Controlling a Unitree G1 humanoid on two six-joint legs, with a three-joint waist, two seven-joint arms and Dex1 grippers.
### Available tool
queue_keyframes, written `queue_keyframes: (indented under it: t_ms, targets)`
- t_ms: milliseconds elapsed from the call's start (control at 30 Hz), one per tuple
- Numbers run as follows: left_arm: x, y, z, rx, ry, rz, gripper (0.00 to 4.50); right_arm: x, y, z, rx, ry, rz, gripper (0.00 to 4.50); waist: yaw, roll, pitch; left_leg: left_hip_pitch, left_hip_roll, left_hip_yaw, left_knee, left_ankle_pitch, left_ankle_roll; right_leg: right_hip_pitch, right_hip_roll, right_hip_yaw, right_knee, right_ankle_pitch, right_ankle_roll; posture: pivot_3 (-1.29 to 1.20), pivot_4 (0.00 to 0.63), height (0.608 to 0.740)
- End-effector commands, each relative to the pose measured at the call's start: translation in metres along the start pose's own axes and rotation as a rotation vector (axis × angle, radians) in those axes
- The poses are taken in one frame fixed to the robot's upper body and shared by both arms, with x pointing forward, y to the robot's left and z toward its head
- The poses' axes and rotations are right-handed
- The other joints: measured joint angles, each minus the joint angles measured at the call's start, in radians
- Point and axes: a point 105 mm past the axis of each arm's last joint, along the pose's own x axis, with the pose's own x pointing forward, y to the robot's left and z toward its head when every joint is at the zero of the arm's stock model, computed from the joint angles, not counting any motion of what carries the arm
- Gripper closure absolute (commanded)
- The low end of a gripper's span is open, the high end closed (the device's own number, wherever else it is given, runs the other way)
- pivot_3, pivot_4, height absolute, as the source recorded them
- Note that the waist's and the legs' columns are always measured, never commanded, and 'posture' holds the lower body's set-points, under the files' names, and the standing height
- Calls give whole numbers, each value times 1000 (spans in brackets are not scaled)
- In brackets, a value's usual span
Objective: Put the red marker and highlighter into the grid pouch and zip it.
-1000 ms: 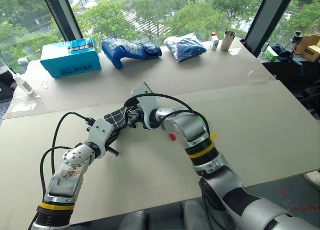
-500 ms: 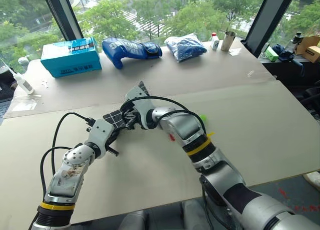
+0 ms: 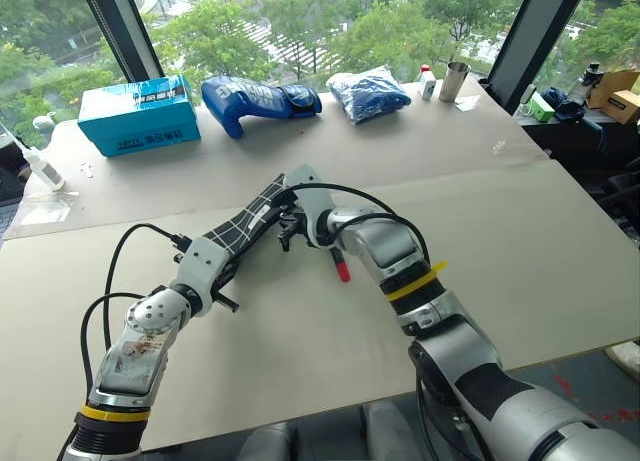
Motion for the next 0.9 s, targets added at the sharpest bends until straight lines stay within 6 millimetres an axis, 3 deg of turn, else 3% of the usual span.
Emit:
queue_keyframes:
  t_ms: [33,200,400,600,667,767,900]
  targets:
    - [-1,2,13,27,-47,1,4500,0,29,11,-18,-37,83,4475,1,0,0,0,0,0,0,0,0,0,0,0,0,0,0,0,150,740]
    - [-1,1,13,26,-46,2,4500,-2,50,5,-69,-18,173,4475,3,0,0,0,0,0,0,0,0,0,0,0,0,0,0,0,150,740]
    - [-1,1,13,24,-47,3,4500,-1,37,7,-77,-22,121,4475,2,0,0,0,0,0,0,0,0,0,0,0,0,0,0,0,150,740]
    - [-2,0,14,22,-55,1,4500,-14,8,12,-35,-68,80,2641,3,0,0,0,0,0,1,0,0,0,0,0,0,0,0,0,150,740]
    - [-4,0,16,24,-72,-12,4500,-25,1,10,-22,-68,108,2029,3,0,0,0,0,0,1,0,0,0,0,0,0,0,0,0,150,740]
    - [-8,-2,18,28,-91,-47,4500,-47,-9,10,-19,-87,157,2029,4,0,0,0,0,0,0,0,0,0,0,0,-1,0,0,0,150,740]
    - [-21,14,12,64,-70,-42,4500,-99,-37,12,-44,-126,172,2029,7,0,0,-1,0,0,0,0,0,1,0,0,-2,0,0,0,150,740]
